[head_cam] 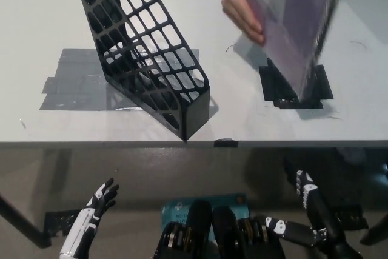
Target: A person hands a notebook to the robot and the robot grabs it with its right hand and places it in the magazine stand kept in the centre of the desk infront of it.
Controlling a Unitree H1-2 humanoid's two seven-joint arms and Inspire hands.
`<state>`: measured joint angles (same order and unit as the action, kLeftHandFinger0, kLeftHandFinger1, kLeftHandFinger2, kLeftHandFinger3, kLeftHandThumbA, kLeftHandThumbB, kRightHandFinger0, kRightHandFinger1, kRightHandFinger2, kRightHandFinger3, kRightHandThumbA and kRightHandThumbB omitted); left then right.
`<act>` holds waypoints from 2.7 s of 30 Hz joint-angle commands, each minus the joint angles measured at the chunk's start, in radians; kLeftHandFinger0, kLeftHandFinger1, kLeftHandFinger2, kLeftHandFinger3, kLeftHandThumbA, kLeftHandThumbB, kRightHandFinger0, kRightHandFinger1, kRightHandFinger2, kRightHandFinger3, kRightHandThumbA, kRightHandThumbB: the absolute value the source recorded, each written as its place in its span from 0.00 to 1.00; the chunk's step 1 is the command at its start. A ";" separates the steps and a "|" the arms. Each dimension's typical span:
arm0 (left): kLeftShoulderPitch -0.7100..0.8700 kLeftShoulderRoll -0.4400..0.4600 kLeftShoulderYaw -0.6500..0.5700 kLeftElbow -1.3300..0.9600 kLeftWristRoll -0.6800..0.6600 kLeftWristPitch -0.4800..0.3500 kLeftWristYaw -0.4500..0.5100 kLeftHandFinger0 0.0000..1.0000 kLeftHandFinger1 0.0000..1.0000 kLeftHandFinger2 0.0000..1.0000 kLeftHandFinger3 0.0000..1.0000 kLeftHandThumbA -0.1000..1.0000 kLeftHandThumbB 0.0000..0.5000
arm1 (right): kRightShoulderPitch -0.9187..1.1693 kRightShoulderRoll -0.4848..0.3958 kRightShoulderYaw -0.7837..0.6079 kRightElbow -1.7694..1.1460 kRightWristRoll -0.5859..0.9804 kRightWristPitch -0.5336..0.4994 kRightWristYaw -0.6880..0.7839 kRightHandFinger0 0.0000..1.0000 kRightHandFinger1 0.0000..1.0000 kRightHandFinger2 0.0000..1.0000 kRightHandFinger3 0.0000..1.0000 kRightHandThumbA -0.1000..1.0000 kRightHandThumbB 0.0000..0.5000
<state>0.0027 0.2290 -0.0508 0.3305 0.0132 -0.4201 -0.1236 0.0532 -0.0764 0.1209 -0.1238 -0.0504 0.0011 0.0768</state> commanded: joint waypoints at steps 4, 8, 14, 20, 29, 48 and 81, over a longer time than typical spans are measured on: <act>-0.016 0.010 0.004 -0.007 -0.013 -0.050 -0.021 1.00 1.00 1.00 1.00 1.00 1.00 | -0.015 0.056 -0.091 -0.184 0.041 -0.124 -0.065 1.00 1.00 1.00 1.00 1.00 0.46; -0.016 0.011 0.003 -0.009 -0.008 -0.050 -0.025 1.00 1.00 1.00 1.00 1.00 1.00 | -0.062 0.060 -0.138 -0.242 0.028 -0.126 -0.085 1.00 1.00 1.00 1.00 1.00 0.39; -0.024 0.014 0.004 -0.012 -0.002 -0.050 -0.023 1.00 1.00 1.00 1.00 1.00 1.00 | -0.175 0.061 -0.217 -0.300 0.058 -0.062 -0.121 1.00 1.00 1.00 1.00 1.00 0.52; -0.030 0.017 0.004 -0.016 0.002 -0.050 -0.023 1.00 1.00 1.00 1.00 1.00 1.00 | -0.242 0.052 -0.256 -0.298 0.067 -0.027 -0.127 1.00 1.00 1.00 1.00 1.00 0.60; -0.039 0.014 0.000 -0.013 0.010 -0.050 -0.022 1.00 1.00 1.00 1.00 1.00 1.00 | -0.357 0.024 -0.250 -0.254 0.037 0.007 -0.115 1.00 1.00 1.00 1.00 1.00 0.53; -0.040 0.013 0.002 -0.022 0.023 -0.050 -0.014 1.00 1.00 1.00 1.00 1.00 1.00 | -0.659 0.009 -0.203 0.066 0.079 0.104 -0.077 1.00 1.00 1.00 1.00 1.00 0.58; -0.061 0.013 0.003 -0.015 0.001 -0.050 -0.029 1.00 1.00 1.00 1.00 1.00 1.00 | -0.729 0.052 -0.179 0.191 0.065 0.234 -0.128 0.00 0.00 0.00 0.00 1.00 0.09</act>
<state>-0.0489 0.2295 -0.0496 0.3279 0.0229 -0.4330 -0.1367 -0.6460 -0.0547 -0.0437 0.1351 -0.0044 0.2265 -0.0299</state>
